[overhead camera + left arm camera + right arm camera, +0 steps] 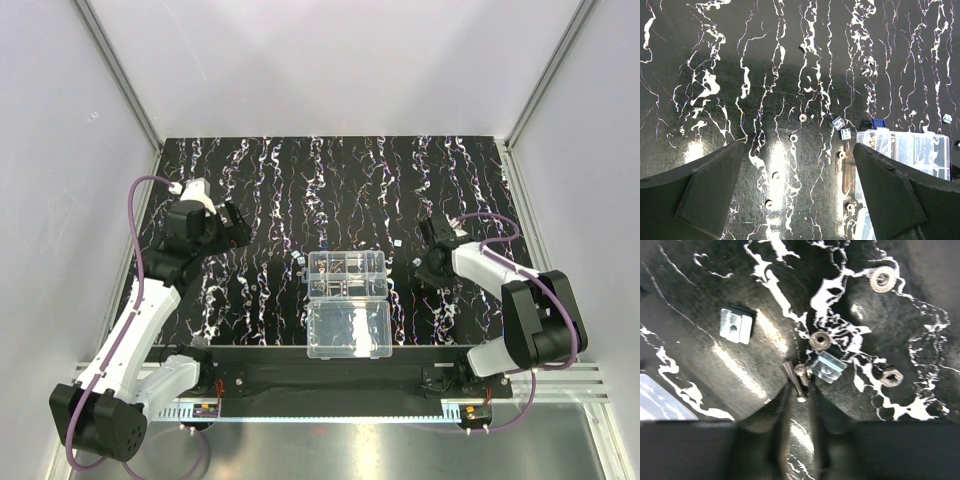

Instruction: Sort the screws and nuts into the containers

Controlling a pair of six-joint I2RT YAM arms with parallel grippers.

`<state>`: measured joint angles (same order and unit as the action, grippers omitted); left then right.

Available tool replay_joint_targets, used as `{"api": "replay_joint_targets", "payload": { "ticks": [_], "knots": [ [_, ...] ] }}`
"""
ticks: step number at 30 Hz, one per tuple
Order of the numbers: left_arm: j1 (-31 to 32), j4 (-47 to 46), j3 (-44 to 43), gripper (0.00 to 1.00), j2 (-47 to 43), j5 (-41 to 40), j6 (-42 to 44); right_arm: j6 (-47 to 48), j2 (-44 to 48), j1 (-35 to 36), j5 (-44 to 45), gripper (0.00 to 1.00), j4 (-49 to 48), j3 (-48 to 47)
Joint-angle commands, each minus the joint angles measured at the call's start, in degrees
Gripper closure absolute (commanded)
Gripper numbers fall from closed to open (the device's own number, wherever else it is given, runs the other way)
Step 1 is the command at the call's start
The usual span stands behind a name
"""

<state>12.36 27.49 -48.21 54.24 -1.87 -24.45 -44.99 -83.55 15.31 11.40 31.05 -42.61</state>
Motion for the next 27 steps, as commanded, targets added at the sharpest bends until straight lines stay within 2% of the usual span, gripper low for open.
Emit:
{"api": "replay_joint_targets", "payload": {
  "ticks": [1,4,10,11,13,27],
  "knots": [
    [-0.3,-1.4,-0.1,0.01,0.3,-0.2,0.0,0.9,-2.0,-0.2,-2.6,0.77,-2.7,1.7],
    [-0.2,-1.4,-0.1,0.01,0.4,-0.2,0.0,1.3,-2.3,-0.1,-3.3,0.84,-3.3,2.0],
    [-0.2,-1.5,0.0,0.01,0.3,-0.2,-0.1,2.4,-2.6,-0.1,-4.5,0.88,-3.8,1.7],
    [-0.2,-1.5,-0.1,0.01,0.3,-0.2,0.0,2.5,-2.7,0.0,-4.7,0.95,-3.7,1.5],
    [-0.3,-1.5,-0.1,0.01,0.4,-0.2,-0.1,2.9,-2.8,-0.1,-5.4,1.0,-3.7,1.0],
    [-0.2,-1.6,-0.2,0.01,-0.1,0.1,-0.1,1.5,3.3,-0.1,-10.7,1.0,7.5,-8.2]
  ]
}}
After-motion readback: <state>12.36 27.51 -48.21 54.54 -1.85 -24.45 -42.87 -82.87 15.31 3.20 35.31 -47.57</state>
